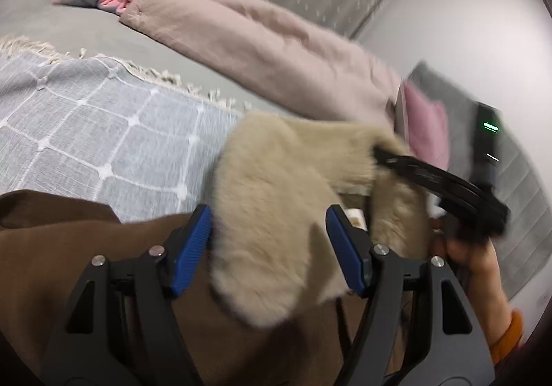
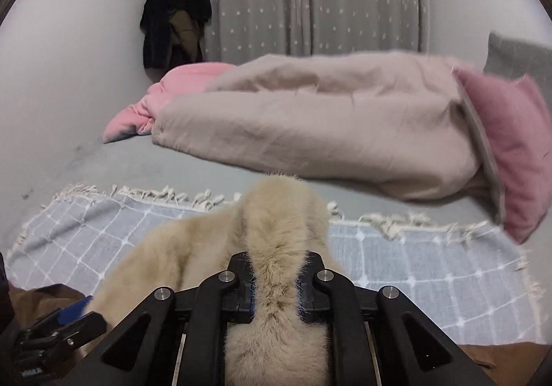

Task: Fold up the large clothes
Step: 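Grasp the fur collar with the left tool while the right tool pinches it too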

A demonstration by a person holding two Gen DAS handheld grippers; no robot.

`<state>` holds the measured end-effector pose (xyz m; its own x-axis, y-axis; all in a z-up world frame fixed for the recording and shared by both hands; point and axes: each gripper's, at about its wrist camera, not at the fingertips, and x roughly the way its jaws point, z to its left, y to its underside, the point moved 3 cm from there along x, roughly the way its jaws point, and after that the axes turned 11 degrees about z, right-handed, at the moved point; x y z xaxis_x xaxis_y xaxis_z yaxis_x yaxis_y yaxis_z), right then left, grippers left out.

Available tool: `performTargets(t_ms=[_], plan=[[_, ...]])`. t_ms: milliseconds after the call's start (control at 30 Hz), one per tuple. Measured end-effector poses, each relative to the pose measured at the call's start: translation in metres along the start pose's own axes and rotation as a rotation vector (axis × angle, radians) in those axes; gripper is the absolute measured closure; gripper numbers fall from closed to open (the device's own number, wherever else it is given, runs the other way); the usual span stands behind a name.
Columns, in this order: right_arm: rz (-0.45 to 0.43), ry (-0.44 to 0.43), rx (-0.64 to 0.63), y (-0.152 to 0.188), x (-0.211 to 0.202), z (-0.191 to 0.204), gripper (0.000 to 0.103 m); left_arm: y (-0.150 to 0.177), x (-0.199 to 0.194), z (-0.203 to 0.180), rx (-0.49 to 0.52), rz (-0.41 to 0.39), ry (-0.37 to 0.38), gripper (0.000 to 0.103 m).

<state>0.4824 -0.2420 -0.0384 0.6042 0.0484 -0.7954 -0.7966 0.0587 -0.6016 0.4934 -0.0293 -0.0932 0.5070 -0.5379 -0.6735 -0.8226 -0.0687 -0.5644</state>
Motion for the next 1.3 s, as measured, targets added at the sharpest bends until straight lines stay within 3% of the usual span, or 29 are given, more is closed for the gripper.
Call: performTargets(t_ms=[67, 100, 133, 200, 333, 433, 500, 600, 667, 833, 933, 967, 1000, 1067, 1133, 1233, 1300], plan=[[0.134, 0.009, 0.083, 0.009, 0.041, -0.024, 0.075, 0.005, 0.007, -0.005, 0.039, 0.029, -0.058, 0.037], [0.159, -0.015, 0.124, 0.015, 0.050, -0.032, 0.065, 0.006, 0.008, -0.007, 0.055, 0.033, -0.073, 0.038], [0.134, -0.059, 0.168, 0.019, 0.049, -0.040, 0.057, 0.006, 0.007, -0.008, 0.066, 0.030, -0.077, 0.038], [0.070, -0.130, 0.218, 0.022, 0.033, -0.048, 0.054, 0.005, 0.000, -0.011, 0.077, 0.023, -0.062, 0.043], [-0.025, -0.134, 0.112, 0.030, -0.017, -0.035, 0.054, 0.002, -0.008, -0.012, 0.101, 0.037, -0.071, 0.054], [-0.043, -0.177, 0.037, 0.047, -0.038, -0.021, 0.055, 0.003, -0.008, -0.010, 0.112, 0.059, -0.074, 0.062], [-0.006, -0.160, -0.005, 0.060, -0.033, -0.014, 0.058, 0.006, -0.002, -0.007, 0.118, 0.083, -0.091, 0.063], [0.089, -0.013, -0.062, 0.076, 0.005, -0.013, 0.069, 0.012, 0.015, 0.002, 0.106, 0.133, -0.132, 0.062], [0.119, -0.058, -0.035, 0.080, 0.030, -0.022, 0.070, 0.016, 0.029, 0.011, 0.075, 0.172, -0.147, 0.062], [0.095, -0.127, 0.049, 0.069, 0.032, -0.036, 0.069, 0.014, 0.025, 0.011, 0.073, 0.149, -0.140, 0.062], [0.073, -0.121, 0.068, 0.076, 0.003, -0.034, 0.066, 0.012, 0.015, 0.007, 0.055, 0.123, -0.155, 0.053], [0.072, -0.131, 0.081, 0.079, -0.010, -0.033, 0.065, 0.011, 0.008, 0.005, 0.040, 0.108, -0.168, 0.045], [0.069, -0.147, 0.091, 0.082, -0.025, -0.033, 0.059, 0.011, -0.002, 0.002, 0.021, 0.090, -0.175, 0.035], [0.034, -0.161, 0.095, 0.090, -0.065, -0.034, 0.047, 0.013, -0.021, -0.004, -0.009, 0.065, -0.172, 0.029], [-0.013, -0.119, 0.076, 0.095, -0.108, -0.031, 0.035, 0.016, -0.045, -0.016, 0.006, 0.067, -0.183, 0.029], [-0.079, -0.018, 0.018, 0.106, -0.174, -0.020, 0.028, 0.018, -0.090, -0.036, 0.065, 0.055, -0.255, 0.026], [-0.113, 0.020, 0.006, 0.119, -0.219, -0.012, 0.021, 0.023, -0.123, -0.045, 0.089, 0.037, -0.328, 0.015]])
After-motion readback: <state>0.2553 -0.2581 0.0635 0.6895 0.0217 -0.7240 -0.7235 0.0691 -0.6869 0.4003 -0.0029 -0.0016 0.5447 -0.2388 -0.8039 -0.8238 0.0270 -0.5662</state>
